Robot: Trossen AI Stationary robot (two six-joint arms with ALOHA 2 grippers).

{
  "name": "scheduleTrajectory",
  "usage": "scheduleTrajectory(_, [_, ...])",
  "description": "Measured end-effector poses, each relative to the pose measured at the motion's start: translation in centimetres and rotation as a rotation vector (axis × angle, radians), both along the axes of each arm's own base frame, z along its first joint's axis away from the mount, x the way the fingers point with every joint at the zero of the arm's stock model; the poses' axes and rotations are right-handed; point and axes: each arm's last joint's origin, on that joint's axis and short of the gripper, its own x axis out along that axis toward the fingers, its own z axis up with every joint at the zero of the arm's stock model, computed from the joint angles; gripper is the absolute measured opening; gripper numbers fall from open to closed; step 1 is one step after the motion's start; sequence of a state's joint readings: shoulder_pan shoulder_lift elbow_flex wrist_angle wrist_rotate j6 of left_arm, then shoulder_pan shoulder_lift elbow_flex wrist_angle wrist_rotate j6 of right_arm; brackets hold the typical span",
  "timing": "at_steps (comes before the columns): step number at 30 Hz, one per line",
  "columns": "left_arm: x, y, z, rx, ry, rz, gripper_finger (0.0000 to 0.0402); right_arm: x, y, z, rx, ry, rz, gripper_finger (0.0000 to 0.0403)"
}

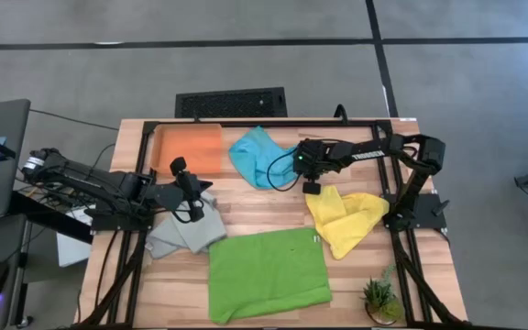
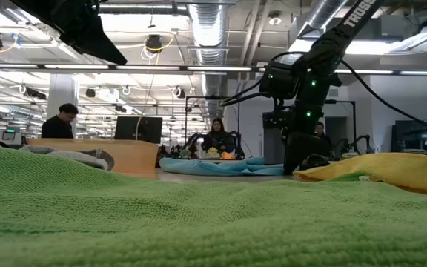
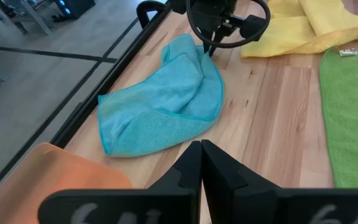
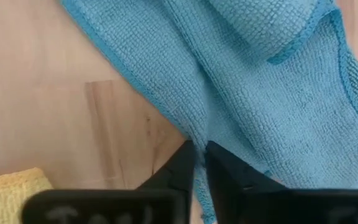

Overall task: Fold microfiber towels
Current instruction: Fold the blue microfiber cloth

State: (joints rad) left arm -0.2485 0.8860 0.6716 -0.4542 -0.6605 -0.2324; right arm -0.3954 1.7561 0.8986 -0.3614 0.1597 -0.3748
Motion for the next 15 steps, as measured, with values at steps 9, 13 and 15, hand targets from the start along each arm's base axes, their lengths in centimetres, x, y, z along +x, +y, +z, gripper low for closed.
scheduleTrajectory(9, [0.02,-0.02,0.0,-0.006,0.001,-0.01,0.0,0.11,0.24,-0.01,-0.022,0.008,0.002,0.0013])
scheduleTrajectory(13, [0.08,0.16,0.0,-0.016,0.001,-0.008,0.0015,0.05,0.6,0.13,-0.008,0.008,-0.001,0.0005])
scheduleTrajectory(15, [0.14,0.42,0.0,-0.017,-0.003,0.013,0.0033,0.08,0.81,0.27,0.0,0.001,-0.007,0.0006])
